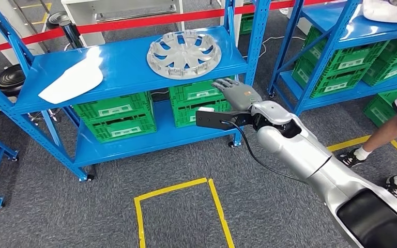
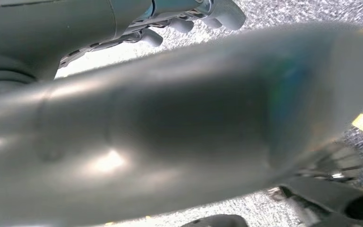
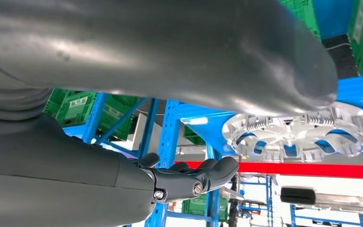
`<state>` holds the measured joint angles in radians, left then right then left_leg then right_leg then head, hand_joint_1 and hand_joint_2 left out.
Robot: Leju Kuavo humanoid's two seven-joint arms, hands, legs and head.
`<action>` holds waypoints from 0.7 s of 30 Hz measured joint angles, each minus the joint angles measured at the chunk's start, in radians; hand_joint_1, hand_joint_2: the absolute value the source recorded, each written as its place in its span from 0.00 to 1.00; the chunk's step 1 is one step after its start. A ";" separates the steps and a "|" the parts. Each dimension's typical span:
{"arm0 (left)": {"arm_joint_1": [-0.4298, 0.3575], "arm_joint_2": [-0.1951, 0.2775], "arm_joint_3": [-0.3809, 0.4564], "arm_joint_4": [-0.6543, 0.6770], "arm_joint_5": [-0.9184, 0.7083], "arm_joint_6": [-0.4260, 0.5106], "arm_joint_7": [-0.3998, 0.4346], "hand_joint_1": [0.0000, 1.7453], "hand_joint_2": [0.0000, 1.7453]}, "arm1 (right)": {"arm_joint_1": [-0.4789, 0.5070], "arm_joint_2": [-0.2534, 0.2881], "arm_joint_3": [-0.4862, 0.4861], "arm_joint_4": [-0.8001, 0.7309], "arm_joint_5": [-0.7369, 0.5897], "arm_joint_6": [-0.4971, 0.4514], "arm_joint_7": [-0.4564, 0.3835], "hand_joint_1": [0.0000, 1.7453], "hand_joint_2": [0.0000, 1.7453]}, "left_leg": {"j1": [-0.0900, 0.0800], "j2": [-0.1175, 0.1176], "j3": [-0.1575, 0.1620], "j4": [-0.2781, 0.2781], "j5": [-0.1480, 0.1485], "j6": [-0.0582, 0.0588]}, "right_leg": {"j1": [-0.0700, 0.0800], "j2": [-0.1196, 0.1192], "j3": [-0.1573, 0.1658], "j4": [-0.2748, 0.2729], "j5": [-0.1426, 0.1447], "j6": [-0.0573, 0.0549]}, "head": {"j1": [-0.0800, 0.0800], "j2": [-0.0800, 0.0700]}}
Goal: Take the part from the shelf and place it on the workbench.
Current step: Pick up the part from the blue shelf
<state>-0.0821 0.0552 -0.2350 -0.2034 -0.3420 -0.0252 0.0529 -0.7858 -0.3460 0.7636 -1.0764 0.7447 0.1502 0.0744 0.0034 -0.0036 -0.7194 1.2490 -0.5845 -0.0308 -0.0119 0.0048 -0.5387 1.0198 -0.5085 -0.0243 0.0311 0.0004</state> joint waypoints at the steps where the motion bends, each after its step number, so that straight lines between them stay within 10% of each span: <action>1: 0.001 0.000 0.000 0.000 0.000 0.000 0.000 0.00 0.00 | 0.002 0.000 0.000 0.000 0.000 0.000 0.000 0.00 0.00 | -0.001 0.000 0.011 -0.062 0.043 0.005 | 0.001 0.000 0.014 0.000 -0.012 0.001 | 0.000 0.000; 3: 0.004 0.000 0.000 0.001 0.000 0.000 0.000 0.00 0.00 | 0.004 0.001 0.000 0.000 0.001 0.000 0.000 0.00 0.00 | -0.005 0.000 0.034 -0.178 0.146 0.017 | 0.004 0.002 0.038 0.000 -0.035 0.007 | 0.000 0.000; 5: 0.006 -0.001 0.000 0.001 0.000 0.001 0.000 0.00 0.00 | 0.008 0.002 -0.001 -0.001 0.006 0.000 0.001 0.00 0.00 | -0.011 -0.001 0.049 -0.220 0.188 0.027 | 0.005 0.004 0.051 0.000 -0.048 0.019 | 0.000 0.000; 8: 0.004 -0.003 0.001 -0.001 0.000 0.005 0.000 0.00 0.00 | 0.011 0.003 -0.010 -0.004 0.020 -0.001 0.001 0.00 0.00 | -0.009 -0.004 0.079 -0.228 0.169 0.045 | 0.004 0.003 0.037 0.049 -0.035 0.035 | 0.001 0.000; 12: -0.002 -0.004 0.006 -0.002 0.000 0.009 0.001 0.00 0.00 | 0.011 0.006 -0.016 -0.005 0.032 0.003 0.000 0.00 0.00 | -0.004 -0.007 0.125 -0.235 0.134 0.059 | 0.002 0.000 -0.125 0.262 -0.069 0.050 | 0.007 0.000; 15: 0.000 -0.007 0.006 -0.002 0.000 0.009 0.001 0.00 0.00 | 0.016 0.007 -0.016 -0.003 0.036 0.006 -0.002 0.00 0.00 | -0.004 -0.012 0.169 -0.235 0.096 0.056 | 0.001 -0.001 -0.198 0.259 -0.109 0.054 | 0.008 0.000; 19: 0.000 -0.011 0.007 -0.002 -0.002 0.009 0.001 0.00 0.00 | 0.013 0.009 -0.018 0.005 0.040 0.013 -0.007 0.00 0.00 | -0.006 -0.016 0.224 -0.233 0.038 0.041 | 0.006 -0.003 -0.167 0.034 0.095 0.038 | 0.007 0.000; 21: -0.002 -0.011 0.008 -0.002 -0.002 0.010 0.002 0.00 0.00 | 0.010 0.012 -0.019 0.011 0.041 0.016 -0.008 0.00 0.00 | -0.008 -0.017 0.242 -0.225 0.028 0.027 | 0.010 -0.002 -0.156 0.010 0.120 0.024 | 0.006 0.000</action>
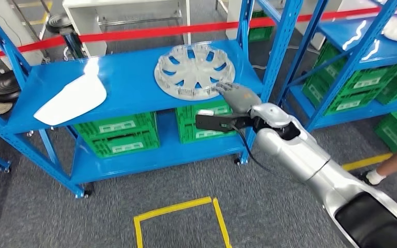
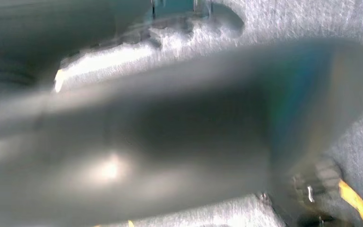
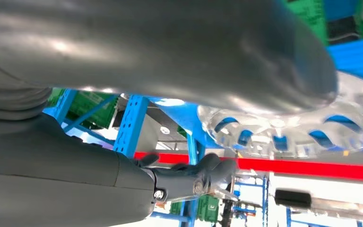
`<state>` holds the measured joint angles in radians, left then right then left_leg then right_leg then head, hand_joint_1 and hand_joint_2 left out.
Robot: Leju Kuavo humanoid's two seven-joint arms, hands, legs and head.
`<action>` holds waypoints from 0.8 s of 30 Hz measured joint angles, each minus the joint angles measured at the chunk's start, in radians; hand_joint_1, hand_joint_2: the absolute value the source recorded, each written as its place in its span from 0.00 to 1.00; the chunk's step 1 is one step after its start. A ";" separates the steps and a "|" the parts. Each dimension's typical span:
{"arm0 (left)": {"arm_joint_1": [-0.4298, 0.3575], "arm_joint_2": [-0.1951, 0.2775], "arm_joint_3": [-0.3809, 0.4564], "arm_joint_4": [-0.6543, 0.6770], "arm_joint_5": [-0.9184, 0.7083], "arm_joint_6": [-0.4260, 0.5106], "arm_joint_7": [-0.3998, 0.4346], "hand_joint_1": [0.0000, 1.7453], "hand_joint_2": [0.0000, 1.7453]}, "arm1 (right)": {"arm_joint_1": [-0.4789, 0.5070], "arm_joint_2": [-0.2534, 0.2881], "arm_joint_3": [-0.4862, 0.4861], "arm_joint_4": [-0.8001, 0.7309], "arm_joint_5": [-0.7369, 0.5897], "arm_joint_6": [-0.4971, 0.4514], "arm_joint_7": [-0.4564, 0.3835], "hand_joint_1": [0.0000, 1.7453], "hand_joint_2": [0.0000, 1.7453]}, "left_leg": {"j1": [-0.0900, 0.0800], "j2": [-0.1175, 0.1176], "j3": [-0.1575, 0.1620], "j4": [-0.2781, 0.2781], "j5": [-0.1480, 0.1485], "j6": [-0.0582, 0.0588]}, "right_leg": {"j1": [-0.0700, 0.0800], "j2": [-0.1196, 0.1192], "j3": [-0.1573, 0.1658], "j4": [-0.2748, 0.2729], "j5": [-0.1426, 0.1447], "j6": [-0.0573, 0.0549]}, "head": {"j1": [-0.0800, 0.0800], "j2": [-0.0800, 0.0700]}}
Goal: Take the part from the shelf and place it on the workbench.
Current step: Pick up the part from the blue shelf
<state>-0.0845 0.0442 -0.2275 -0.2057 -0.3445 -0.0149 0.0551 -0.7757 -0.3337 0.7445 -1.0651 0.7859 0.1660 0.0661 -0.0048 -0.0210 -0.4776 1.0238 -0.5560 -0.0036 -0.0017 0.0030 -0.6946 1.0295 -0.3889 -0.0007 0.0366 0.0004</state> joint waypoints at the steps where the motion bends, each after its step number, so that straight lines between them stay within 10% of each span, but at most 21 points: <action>1: -0.001 0.001 0.000 0.000 0.000 0.001 0.001 0.00 0.00 | -0.003 0.003 -0.001 0.001 0.001 0.001 -0.001 0.00 0.00 | -0.001 0.000 0.004 0.005 0.001 -0.007 | -0.001 0.001 0.011 -0.002 -0.005 -0.008 | 0.000 0.000; 5: -0.004 0.001 0.002 -0.002 0.001 0.002 -0.001 0.00 0.00 | -0.022 0.013 -0.003 0.006 0.001 0.001 -0.010 0.00 0.00 | 0.005 0.008 -0.086 0.163 0.011 -0.028 | -0.007 0.003 0.061 -0.010 -0.035 -0.031 | -0.006 0.000; 9: 0.000 -0.001 0.004 -0.001 0.002 0.002 0.000 0.00 0.00 | -0.022 0.021 -0.003 0.012 0.001 0.001 -0.013 0.00 0.00 | 0.008 0.011 -0.215 0.252 -0.096 -0.035 | -0.007 0.004 0.118 -0.010 -0.086 -0.031 | -0.008 0.000; 10: 0.001 -0.001 0.006 -0.001 0.002 0.002 0.001 0.00 0.00 | -0.022 0.022 -0.003 0.012 0.001 0.001 -0.013 0.00 0.00 | 0.008 0.013 -0.220 0.214 -0.081 -0.034 | -0.007 0.004 0.137 -0.010 -0.100 -0.030 | -0.008 0.000; 14: 0.009 -0.001 0.009 0.002 0.002 0.002 0.001 0.00 0.00 | -0.023 0.029 0.000 0.017 0.001 0.002 -0.014 0.00 0.00 | 0.004 0.020 -0.206 0.022 0.142 -0.017 | -0.004 0.007 0.193 -0.006 -0.158 -0.014 | -0.011 0.000; 16: 0.007 -0.001 0.009 0.001 0.002 0.002 0.001 0.00 0.00 | -0.028 0.033 0.001 0.018 0.001 0.004 -0.015 0.00 0.00 | 0.002 0.021 -0.190 0.014 0.151 -0.002 | -0.002 0.010 0.207 0.001 -0.168 -0.001 | -0.011 0.000; 20: -0.003 -0.002 0.010 -0.002 0.002 0.005 -0.001 0.00 0.00 | -0.041 0.034 0.001 0.021 0.001 0.004 -0.018 0.00 0.00 | 0.006 0.017 -0.149 0.005 0.124 0.026 | -0.006 0.005 0.117 0.157 -0.163 0.016 | -0.008 0.000; 24: -0.004 -0.002 0.011 -0.003 0.000 0.006 0.000 0.00 0.00 | -0.035 0.033 0.001 0.031 0.000 0.004 -0.017 0.00 0.00 | 0.004 0.010 -0.103 0.005 0.082 0.029 | -0.005 0.004 -0.030 0.274 -0.239 0.021 | -0.007 0.000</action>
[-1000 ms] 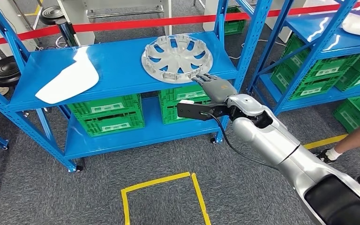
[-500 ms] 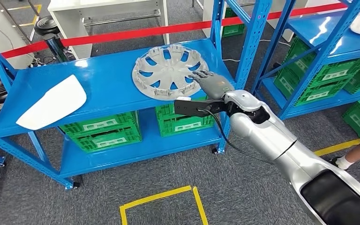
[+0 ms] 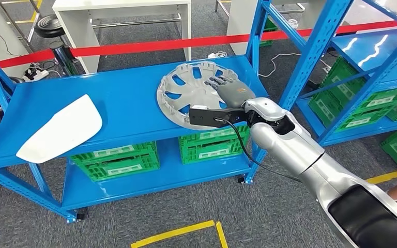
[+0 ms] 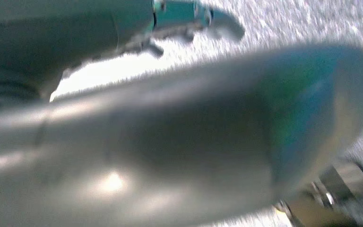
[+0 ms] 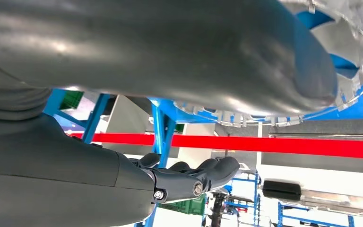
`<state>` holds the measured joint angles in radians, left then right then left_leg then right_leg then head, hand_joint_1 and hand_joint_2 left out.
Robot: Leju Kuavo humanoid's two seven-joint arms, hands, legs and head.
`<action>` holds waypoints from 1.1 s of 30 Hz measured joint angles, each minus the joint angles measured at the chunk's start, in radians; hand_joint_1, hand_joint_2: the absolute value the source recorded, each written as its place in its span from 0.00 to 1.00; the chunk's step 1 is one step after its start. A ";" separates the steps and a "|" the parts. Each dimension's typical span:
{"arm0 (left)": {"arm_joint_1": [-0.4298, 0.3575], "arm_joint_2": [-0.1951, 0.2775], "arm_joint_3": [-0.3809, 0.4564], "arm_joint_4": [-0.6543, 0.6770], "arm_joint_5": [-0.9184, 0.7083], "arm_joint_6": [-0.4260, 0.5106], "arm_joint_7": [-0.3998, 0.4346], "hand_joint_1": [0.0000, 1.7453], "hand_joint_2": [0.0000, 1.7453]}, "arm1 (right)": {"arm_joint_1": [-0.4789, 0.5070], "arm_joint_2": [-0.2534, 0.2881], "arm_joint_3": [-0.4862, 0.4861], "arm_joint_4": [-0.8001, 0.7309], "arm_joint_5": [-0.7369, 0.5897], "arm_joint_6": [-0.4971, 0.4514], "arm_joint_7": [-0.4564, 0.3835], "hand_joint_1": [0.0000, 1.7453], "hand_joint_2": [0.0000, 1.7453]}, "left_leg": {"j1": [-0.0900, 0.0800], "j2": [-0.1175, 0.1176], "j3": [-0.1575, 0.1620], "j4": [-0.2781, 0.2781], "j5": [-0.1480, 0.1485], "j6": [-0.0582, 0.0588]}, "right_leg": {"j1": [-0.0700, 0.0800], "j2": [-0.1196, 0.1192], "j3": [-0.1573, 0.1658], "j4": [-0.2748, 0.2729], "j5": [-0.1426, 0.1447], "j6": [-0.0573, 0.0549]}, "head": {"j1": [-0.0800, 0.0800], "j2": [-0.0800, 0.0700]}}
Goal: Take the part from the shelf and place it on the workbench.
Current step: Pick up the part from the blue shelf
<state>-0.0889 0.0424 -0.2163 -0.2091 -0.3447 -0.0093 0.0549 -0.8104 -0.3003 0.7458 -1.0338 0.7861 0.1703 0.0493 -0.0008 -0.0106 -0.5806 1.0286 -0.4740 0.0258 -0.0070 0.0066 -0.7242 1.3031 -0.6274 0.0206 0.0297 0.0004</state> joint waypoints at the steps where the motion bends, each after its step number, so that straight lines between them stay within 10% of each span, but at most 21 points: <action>1: 0.000 -0.001 0.000 0.000 -0.001 0.000 0.000 0.00 0.00 | 0.002 0.000 0.000 0.001 0.000 0.000 0.000 0.00 0.00 | 0.000 -0.002 0.016 0.000 -0.013 -0.002 | 0.002 0.000 -0.008 -0.035 0.016 -0.003 | 0.000 0.000; 6: 0.000 -0.009 0.001 0.000 -0.005 -0.004 0.003 0.00 0.00 | 0.011 -0.004 0.002 0.012 -0.002 -0.003 0.001 0.00 0.00 | -0.003 -0.009 0.069 -0.002 -0.067 -0.020 | 0.021 0.001 0.021 -0.276 0.252 -0.039 | -0.001 0.000; 9: -0.003 -0.009 0.002 -0.002 -0.007 -0.004 0.007 0.00 0.00 | 0.018 -0.006 -0.003 0.012 0.000 -0.010 0.004 0.00 0.00 | -0.006 -0.007 0.069 0.022 -0.060 -0.037 | 0.014 0.001 0.051 -0.294 0.245 -0.054 | 0.001 0.000; 15: -0.008 -0.010 0.005 -0.003 -0.002 0.004 0.016 0.00 0.00 | 0.046 -0.006 -0.014 0.011 0.013 -0.024 0.015 0.00 0.00 | 0.007 0.000 -0.099 0.252 -0.131 -0.069 | 0.003 0.001 0.105 -0.305 0.207 -0.065 | -0.004 0.000; 17: -0.007 -0.010 0.006 -0.003 0.000 0.004 0.012 0.00 0.00 | 0.052 -0.006 -0.016 0.011 0.015 -0.024 0.022 0.00 0.00 | 0.012 0.002 -0.089 0.173 -0.063 -0.075 | -0.001 0.003 0.117 -0.298 0.192 -0.058 | -0.004 0.000; 21: -0.010 -0.010 0.006 -0.003 0.000 0.003 0.005 0.00 0.00 | 0.056 -0.007 -0.025 0.011 0.005 -0.018 0.038 0.00 1.00 | 0.012 0.005 -0.034 -0.011 0.030 -0.062 | -0.001 0.006 0.124 -0.285 0.171 -0.037 | -0.005 0.000; 27: -0.012 -0.012 0.006 -0.004 -0.007 -0.002 0.003 0.00 0.00 | 0.063 -0.006 -0.046 0.011 -0.046 0.011 0.049 0.00 1.00 | 0.010 0.000 -0.030 -0.014 0.036 -0.049 | 0.006 0.003 0.127 -0.290 0.171 -0.060 | -0.004 0.000; 33: -0.013 -0.012 0.006 -0.004 -0.010 -0.004 -0.003 0.00 0.00 | 0.064 -0.006 -0.048 0.013 -0.071 0.019 0.049 0.00 1.00 | 0.007 0.000 -0.030 -0.013 0.033 -0.039 | 0.002 0.003 0.133 -0.302 0.172 -0.023 | -0.004 0.000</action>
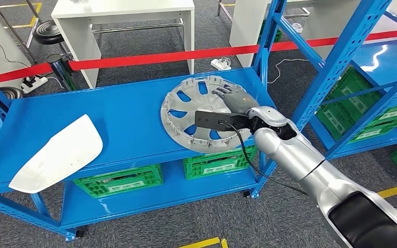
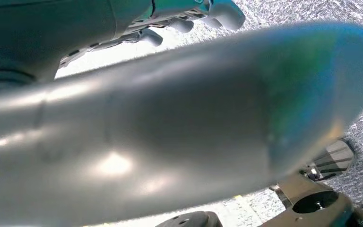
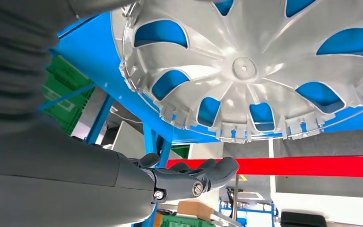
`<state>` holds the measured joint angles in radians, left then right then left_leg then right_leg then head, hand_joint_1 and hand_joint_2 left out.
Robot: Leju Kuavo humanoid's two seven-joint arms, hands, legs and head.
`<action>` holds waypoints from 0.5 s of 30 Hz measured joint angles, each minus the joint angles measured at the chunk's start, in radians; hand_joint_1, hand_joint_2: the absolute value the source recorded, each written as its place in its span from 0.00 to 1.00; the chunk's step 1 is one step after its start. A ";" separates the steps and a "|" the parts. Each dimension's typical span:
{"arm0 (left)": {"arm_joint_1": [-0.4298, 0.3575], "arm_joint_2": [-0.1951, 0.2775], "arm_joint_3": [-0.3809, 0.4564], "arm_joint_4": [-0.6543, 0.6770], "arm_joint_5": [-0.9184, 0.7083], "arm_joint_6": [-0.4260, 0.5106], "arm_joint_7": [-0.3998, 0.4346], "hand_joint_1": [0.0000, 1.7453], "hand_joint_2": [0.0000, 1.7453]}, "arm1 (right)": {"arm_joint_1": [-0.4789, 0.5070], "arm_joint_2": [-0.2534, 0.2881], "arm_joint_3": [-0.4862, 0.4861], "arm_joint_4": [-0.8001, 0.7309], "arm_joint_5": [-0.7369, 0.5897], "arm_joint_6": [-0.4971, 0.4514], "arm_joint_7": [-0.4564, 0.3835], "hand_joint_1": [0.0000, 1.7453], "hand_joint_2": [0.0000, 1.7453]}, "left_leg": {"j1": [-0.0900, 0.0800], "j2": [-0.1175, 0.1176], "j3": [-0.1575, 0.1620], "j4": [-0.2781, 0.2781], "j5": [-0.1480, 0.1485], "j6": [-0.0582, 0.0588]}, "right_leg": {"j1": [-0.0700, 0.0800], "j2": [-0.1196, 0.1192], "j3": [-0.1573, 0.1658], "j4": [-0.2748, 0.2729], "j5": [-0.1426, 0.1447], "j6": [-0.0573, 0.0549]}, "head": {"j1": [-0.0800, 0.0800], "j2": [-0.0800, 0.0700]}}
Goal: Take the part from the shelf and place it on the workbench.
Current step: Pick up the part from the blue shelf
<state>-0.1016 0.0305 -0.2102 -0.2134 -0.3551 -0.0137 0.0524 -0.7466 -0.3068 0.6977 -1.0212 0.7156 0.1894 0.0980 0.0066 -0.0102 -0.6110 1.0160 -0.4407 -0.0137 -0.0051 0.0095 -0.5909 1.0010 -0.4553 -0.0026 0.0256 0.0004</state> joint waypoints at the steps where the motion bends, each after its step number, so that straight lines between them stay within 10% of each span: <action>1: 0.000 0.000 0.000 0.000 0.000 0.000 0.000 0.00 0.00 | 0.000 0.000 0.000 0.000 -0.002 0.000 0.000 0.00 1.00 | 0.000 0.000 0.000 0.000 0.000 0.001 | -0.001 0.000 0.000 0.000 0.000 0.004 | 0.000 0.000; 15: 0.000 0.001 0.000 0.000 0.000 -0.002 -0.014 0.00 0.00 | 0.001 0.002 0.003 0.031 -0.031 0.022 0.006 0.00 1.00 | 0.000 0.000 0.001 0.000 0.002 0.000 | 0.000 0.000 -0.003 0.006 -0.001 0.005 | 0.000 0.000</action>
<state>-0.1016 0.0317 -0.2102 -0.2136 -0.3555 -0.0159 0.0385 -0.7455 -0.3043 0.7006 -0.9901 0.6845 0.2114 0.1041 0.0069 -0.0102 -0.6102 1.0156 -0.4390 -0.0137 -0.0046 0.0094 -0.5935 1.0066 -0.4564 0.0028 0.0252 0.0004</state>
